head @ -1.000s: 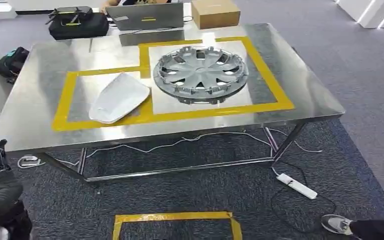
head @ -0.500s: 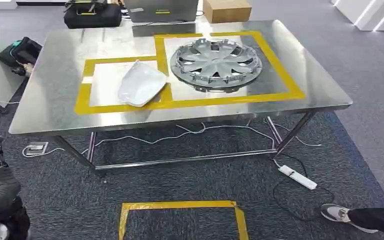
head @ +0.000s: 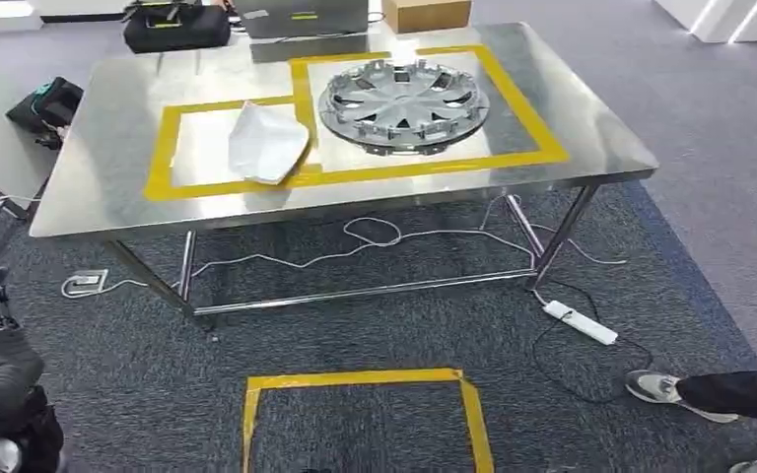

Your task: Take the parts from the cabinet and place them on the table.

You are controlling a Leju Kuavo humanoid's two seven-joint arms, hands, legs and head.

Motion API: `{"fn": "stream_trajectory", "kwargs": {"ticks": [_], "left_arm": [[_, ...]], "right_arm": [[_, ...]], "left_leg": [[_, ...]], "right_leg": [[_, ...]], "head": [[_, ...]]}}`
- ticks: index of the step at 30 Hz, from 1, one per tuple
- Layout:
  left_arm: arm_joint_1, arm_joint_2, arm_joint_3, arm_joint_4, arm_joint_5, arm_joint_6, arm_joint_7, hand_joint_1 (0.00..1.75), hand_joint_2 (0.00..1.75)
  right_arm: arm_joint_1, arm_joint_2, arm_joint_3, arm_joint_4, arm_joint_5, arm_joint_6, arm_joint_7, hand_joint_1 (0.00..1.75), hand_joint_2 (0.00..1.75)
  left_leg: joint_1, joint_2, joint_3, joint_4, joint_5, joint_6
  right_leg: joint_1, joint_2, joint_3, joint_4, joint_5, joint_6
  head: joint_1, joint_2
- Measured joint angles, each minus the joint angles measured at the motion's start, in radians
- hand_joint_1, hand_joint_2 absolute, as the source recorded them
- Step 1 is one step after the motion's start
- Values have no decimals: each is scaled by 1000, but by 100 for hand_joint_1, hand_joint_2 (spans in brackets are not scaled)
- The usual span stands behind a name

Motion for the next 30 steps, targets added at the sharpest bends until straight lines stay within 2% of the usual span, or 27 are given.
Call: {"fn": "stream_trajectory", "kwargs": {"ticks": [1,2,3,4,5,7,8,9,10,12,13,14,15,16,17,18,19,20,21,23,24,25,26,28,29,30], "left_arm": [[0,0,0,1,-1,0,0,0,0],[0,0,0,1,-4,0,0,0,0],[-1,0,0,1,-4,0,0,0,0],[-3,0,0,1,-5,0,0,0,0],[-5,0,-1,1,-6,2,0,0,0],[-3,0,-1,3,-10,10,0,0,0],[-2,-1,-1,3,-13,14,0,0,0],[-4,0,-1,3,-14,18,0,0,0],[-3,-1,-1,3,-14,21,0,0,0],[-1,-2,-1,3,-14,24,0,0,0],[-1,-2,0,3,-14,25,0,0,0],[0,-2,-1,4,-14,27,0,0,0],[1,-2,-1,4,-14,27,0,0,0],[1,-2,-1,4,-14,29,0,0,0],[1,-2,-1,4,-14,30,0,0,0],[1,-2,-1,4,-14,31,0,0,0],[1,-3,0,4,-14,31,0,0,0],[0,-2,0,5,-14,32,0,0,0],[0,-2,0,5,-14,33,0,0,0],[4,-2,0,5,-13,36,0,0,0],[6,-3,0,5,-13,36,0,0,0],[5,-3,-1,5,-13,36,0,0,0],[3,-2,-2,5,-13,36,0,0,0],[4,-2,-2,5,-10,37,0,0,0],[6,-2,-2,6,-10,37,0,0,0],[7,-2,-2,7,-9,38,0,0,0]], "right_arm": [[1,0,0,0,0,0,1,0,0],[1,0,-1,0,0,0,2,0,0],[0,0,-1,0,0,0,3,0,0],[0,0,-1,-1,0,0,3,0,0],[1,0,-1,-1,0,0,3,0,0],[1,0,-1,-1,6,0,5,0,0],[4,0,-1,-1,10,0,5,0,0],[9,0,-1,-1,12,2,1,0,0],[11,0,-1,-1,18,2,-3,0,0],[10,0,-1,-1,24,-1,-6,0,0],[10,0,0,-1,26,-1,-6,0,0],[10,0,0,-1,27,-1,-7,0,0],[11,0,0,-1,27,-1,-9,0,0],[12,0,0,0,27,-1,-10,0,0],[11,0,0,-1,27,0,-11,0,0],[10,0,0,-1,27,0,-12,0,0],[8,-1,0,-1,27,0,-13,0,0],[9,0,0,-1,27,0,-15,0,0],[9,0,0,-1,27,0,-17,0,0],[10,0,0,-1,28,0,-18,0,0],[9,3,0,-1,28,1,-18,0,0],[8,3,0,-1,28,1,-19,0,0],[9,3,0,-1,28,1,-19,0,0],[12,3,0,-1,29,1,-19,0,0],[13,3,0,-1,29,1,-19,0,0],[13,3,0,-1,29,1,-18,0,0]], "left_leg": [[1,0,41,-45,42,0],[3,0,102,-124,68,1],[5,0,175,-220,58,0],[3,-1,233,-306,19,3],[0,-4,236,-333,8,21],[-4,-3,221,-327,16,34],[-4,-3,217,-327,22,46],[0,2,213,-329,31,58],[0,0,206,-329,39,66],[0,-2,186,-328,55,69],[-1,-6,173,-327,65,69],[-2,-14,161,-327,74,68],[-3,-21,153,-327,82,65],[-4,-29,145,-327,89,63],[-4,-37,139,-327,95,61],[-4,-46,135,-327,100,58],[-7,-52,129,-324,106,52],[-7,-58,125,-321,110,48],[-5,-64,120,-322,115,41],[-1,-82,113,-322,128,27],[0,-77,106,-316,122,25],[-2,-44,91,-286,88,18],[-1,-28,61,-219,41,12],[1,-19,-9,-54,-35,3],[2,-19,-27,-7,-49,0],[3,-17,-20,-9,-40,0]], "right_leg": [[-1,-1,-19,6,9,4],[-2,0,-36,13,18,8],[-2,1,-47,22,25,14],[4,4,-58,26,28,18],[4,3,-64,28,37,23],[2,3,-68,24,56,29],[0,3,-68,23,60,35],[-3,5,-82,36,45,41],[-3,4,-99,81,-3,46],[-3,4,-159,248,-101,52],[-3,4,-185,326,-138,52],[-3,4,-187,360,-152,52],[-3,5,-161,338,-142,49],[-3,7,-108,270,-115,45],[-3,15,-43,173,-83,38],[-3,42,25,75,-58,31],[-3,88,63,5,-75,24],[-3,71,59,3,-65,27],[1,65,59,7,-64,26],[4,48,61,12,-57,15],[-4,35,58,5,-47,7],[-4,23,54,4,-42,0],[-4,12,48,5,-38,-4],[-3,-13,35,6,-32,-6],[-3,-26,29,7,-30,-6],[-3,-39,24,8,-27,-5]], "head": [[0,0],[0,0],[-1,0],[-2,0],[1,0],[0,0],[-1,0],[-1,0],[3,0],[4,0],[4,0],[4,0],[4,0],[5,0],[4,0],[4,0],[4,0],[2,0],[3,0],[3,0],[3,0],[0,0],[-5,0],[-5,0],[-5,0],[-5,0]]}}
